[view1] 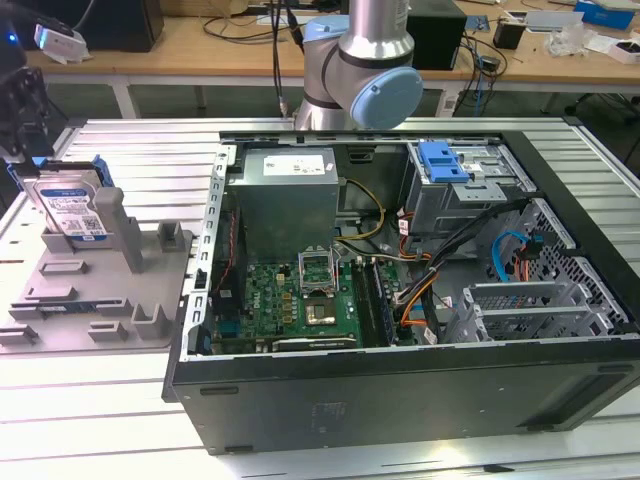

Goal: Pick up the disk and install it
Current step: 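Pick up the disk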

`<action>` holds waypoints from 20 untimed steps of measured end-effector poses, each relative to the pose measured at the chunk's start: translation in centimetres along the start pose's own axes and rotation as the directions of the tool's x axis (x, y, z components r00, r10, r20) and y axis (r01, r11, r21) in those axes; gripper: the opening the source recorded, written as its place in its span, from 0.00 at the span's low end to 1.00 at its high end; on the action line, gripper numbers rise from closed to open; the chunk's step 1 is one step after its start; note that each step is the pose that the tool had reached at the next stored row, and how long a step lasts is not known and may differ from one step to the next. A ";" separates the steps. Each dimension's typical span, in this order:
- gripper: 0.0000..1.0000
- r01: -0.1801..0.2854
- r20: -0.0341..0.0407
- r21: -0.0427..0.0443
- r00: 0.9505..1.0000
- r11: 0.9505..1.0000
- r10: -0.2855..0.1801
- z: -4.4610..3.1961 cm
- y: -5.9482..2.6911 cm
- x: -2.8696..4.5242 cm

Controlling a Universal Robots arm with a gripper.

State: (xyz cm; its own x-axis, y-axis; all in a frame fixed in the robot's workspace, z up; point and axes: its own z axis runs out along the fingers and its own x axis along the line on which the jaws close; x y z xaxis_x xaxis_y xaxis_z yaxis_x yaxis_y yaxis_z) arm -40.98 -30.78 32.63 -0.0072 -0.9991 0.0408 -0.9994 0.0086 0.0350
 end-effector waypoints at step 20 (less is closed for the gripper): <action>0.51 0.001 0.000 0.005 1.000 1.000 -0.001 1.78 0.12 -0.07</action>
State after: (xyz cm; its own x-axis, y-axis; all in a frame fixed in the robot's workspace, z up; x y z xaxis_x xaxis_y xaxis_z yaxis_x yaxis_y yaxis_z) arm -41.16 -30.78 30.86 -0.0063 -0.9992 0.0407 -0.9995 0.0075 0.0299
